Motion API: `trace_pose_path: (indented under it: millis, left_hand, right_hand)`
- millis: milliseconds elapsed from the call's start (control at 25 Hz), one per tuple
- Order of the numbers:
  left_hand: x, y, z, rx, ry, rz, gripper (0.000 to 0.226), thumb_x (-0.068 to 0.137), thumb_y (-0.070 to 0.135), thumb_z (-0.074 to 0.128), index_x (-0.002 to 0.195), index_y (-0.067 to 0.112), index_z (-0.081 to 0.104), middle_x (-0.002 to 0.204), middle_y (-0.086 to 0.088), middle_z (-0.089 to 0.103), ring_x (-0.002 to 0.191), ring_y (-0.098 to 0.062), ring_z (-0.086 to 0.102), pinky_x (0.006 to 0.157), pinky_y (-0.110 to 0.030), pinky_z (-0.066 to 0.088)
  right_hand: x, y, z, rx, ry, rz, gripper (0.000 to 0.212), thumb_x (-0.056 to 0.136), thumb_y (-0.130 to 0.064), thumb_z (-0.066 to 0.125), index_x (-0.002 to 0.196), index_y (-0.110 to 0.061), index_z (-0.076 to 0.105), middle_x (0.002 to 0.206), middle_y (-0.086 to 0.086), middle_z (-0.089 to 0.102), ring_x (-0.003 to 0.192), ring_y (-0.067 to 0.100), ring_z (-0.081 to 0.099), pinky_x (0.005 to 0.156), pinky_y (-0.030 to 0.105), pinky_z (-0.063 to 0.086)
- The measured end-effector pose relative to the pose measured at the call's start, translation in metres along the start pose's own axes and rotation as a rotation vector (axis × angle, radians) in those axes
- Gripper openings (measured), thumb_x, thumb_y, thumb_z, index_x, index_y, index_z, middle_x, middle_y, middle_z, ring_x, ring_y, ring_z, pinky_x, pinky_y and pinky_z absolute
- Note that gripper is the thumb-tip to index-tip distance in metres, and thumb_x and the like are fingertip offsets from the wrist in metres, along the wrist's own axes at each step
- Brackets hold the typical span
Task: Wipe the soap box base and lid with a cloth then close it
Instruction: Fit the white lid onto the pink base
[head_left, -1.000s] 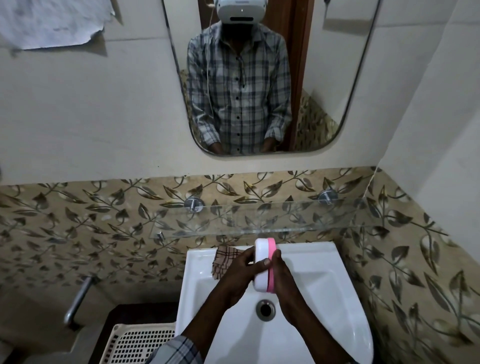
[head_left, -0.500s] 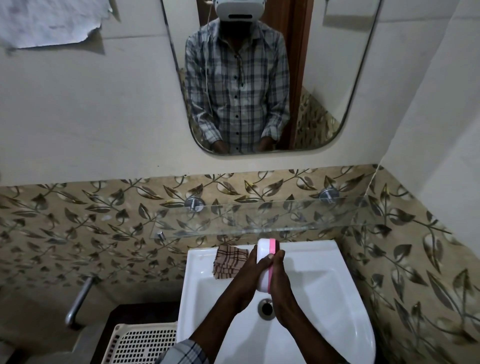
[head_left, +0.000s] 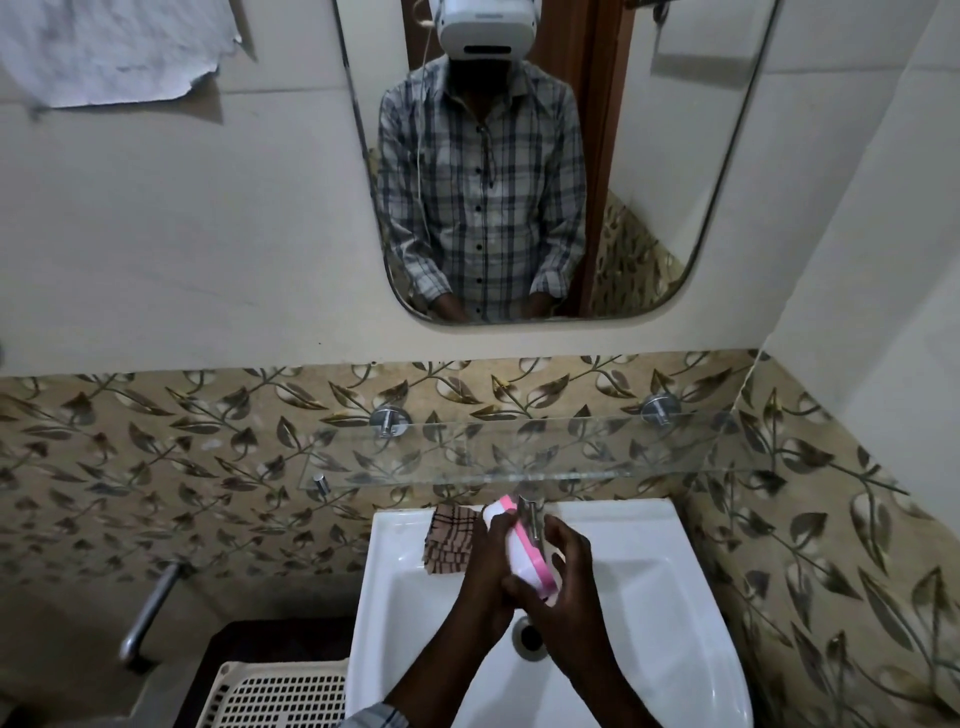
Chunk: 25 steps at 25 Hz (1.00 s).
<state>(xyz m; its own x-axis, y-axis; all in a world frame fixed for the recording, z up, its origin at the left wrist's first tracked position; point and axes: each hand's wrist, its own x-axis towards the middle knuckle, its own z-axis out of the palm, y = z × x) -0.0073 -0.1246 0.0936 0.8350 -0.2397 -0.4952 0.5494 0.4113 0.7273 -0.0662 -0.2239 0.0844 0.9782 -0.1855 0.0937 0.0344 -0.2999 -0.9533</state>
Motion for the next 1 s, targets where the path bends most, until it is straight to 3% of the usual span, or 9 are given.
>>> trace_pose_path:
  millis: [120, 240, 320, 400, 480, 560, 680, 800, 1000]
  left_hand:
    - [0.001, 0.002, -0.014, 0.007, 0.073, -0.017, 0.046, 0.09, 0.045, 0.066, 0.127, 0.02, 0.058, 0.125, -0.023, 0.066, 0.112, -0.044, 0.065, 0.086, -0.063, 0.056]
    - [-0.004, 0.009, -0.022, 0.187, 0.116, 0.061, 0.05, 0.082, 0.054, 0.072, 0.116, 0.018, 0.062, 0.114, -0.007, 0.069, 0.104, -0.028, 0.066, 0.079, -0.045, 0.058]
    - [-0.008, 0.011, -0.028, 0.237, 0.15, 0.212, 0.052, 0.072, 0.05, 0.078, 0.104, 0.012, 0.061, 0.102, -0.009, 0.067, 0.092, -0.024, 0.06, 0.081, -0.041, 0.05]
    - [-0.014, 0.009, -0.033, 0.303, 0.167, 0.373, 0.055, 0.067, 0.044, 0.081, 0.104, 0.007, 0.062, 0.101, -0.015, 0.07, 0.085, -0.029, 0.061, 0.079, -0.048, 0.051]
    - [-0.025, 0.007, -0.033, 0.381, 0.21, 0.483, 0.049, 0.069, 0.039, 0.083, 0.109, 0.016, 0.066, 0.102, -0.01, 0.075, 0.088, -0.028, 0.071, 0.079, -0.05, 0.058]
    - [-0.033, 0.015, -0.025, 0.458, 0.244, 0.571, 0.039, 0.074, 0.035, 0.084, 0.109, 0.028, 0.069, 0.097, -0.001, 0.077, 0.087, -0.019, 0.074, 0.073, -0.04, 0.062]
    - [-0.026, 0.047, -0.001, 0.543, 0.335, 0.667, 0.029, 0.078, 0.035, 0.082, 0.105, 0.028, 0.074, 0.09, 0.007, 0.079, 0.08, -0.006, 0.073, 0.071, -0.025, 0.059]
    - [-0.01, 0.085, 0.023, 0.608, 0.432, 0.66, 0.026, 0.079, 0.032, 0.08, 0.099, 0.015, 0.079, 0.088, -0.001, 0.079, 0.083, -0.015, 0.074, 0.076, -0.031, 0.057]
    - [0.013, 0.109, 0.036, 0.788, 0.516, 0.544, 0.038, 0.079, 0.038, 0.078, 0.094, 0.003, 0.081, 0.085, -0.017, 0.079, 0.081, -0.026, 0.074, 0.061, -0.026, 0.045]
  right_hand:
    - [-0.008, 0.017, -0.008, -0.017, 0.031, -0.067, 0.061, 0.079, -0.015, 0.082, 0.125, -0.037, 0.048, 0.124, -0.012, 0.051, 0.115, 0.004, 0.056, 0.085, 0.009, 0.05]
    - [0.0, 0.017, -0.013, 0.109, 0.173, 0.019, 0.053, 0.086, -0.008, 0.075, 0.128, -0.029, 0.051, 0.12, -0.004, 0.059, 0.109, 0.008, 0.062, 0.074, 0.01, 0.055]
    - [0.01, 0.015, -0.022, 0.175, 0.184, 0.069, 0.057, 0.086, -0.004, 0.074, 0.134, -0.022, 0.048, 0.117, -0.001, 0.063, 0.107, 0.006, 0.063, 0.068, 0.009, 0.055]
    - [0.018, 0.012, -0.03, 0.213, 0.178, 0.073, 0.05, 0.086, -0.004, 0.073, 0.126, -0.028, 0.053, 0.116, -0.005, 0.067, 0.106, 0.008, 0.066, 0.069, 0.009, 0.053]
    - [0.022, 0.005, -0.035, 0.209, 0.197, 0.038, 0.042, 0.09, -0.009, 0.07, 0.123, -0.032, 0.059, 0.121, -0.01, 0.065, 0.108, 0.002, 0.065, 0.072, 0.007, 0.052]
    - [0.031, -0.008, -0.04, 0.122, 0.249, -0.022, 0.04, 0.093, -0.015, 0.067, 0.128, -0.033, 0.06, 0.119, -0.008, 0.057, 0.104, -0.003, 0.063, 0.074, 0.005, 0.051]
    - [0.064, -0.037, -0.045, -0.062, 0.341, -0.067, 0.037, 0.093, -0.022, 0.066, 0.13, -0.021, 0.063, 0.11, 0.0, 0.06, 0.095, 0.009, 0.065, 0.079, 0.02, 0.051]
    - [0.1, -0.068, -0.045, -0.164, 0.36, -0.031, 0.031, 0.093, -0.026, 0.064, 0.119, -0.011, 0.069, 0.103, 0.01, 0.072, 0.091, 0.022, 0.067, 0.079, 0.033, 0.055]
    - [0.138, -0.08, -0.044, -0.322, 0.306, 0.072, 0.029, 0.093, -0.025, 0.062, 0.111, -0.005, 0.074, 0.105, 0.018, 0.075, 0.097, 0.033, 0.068, 0.079, 0.036, 0.054]
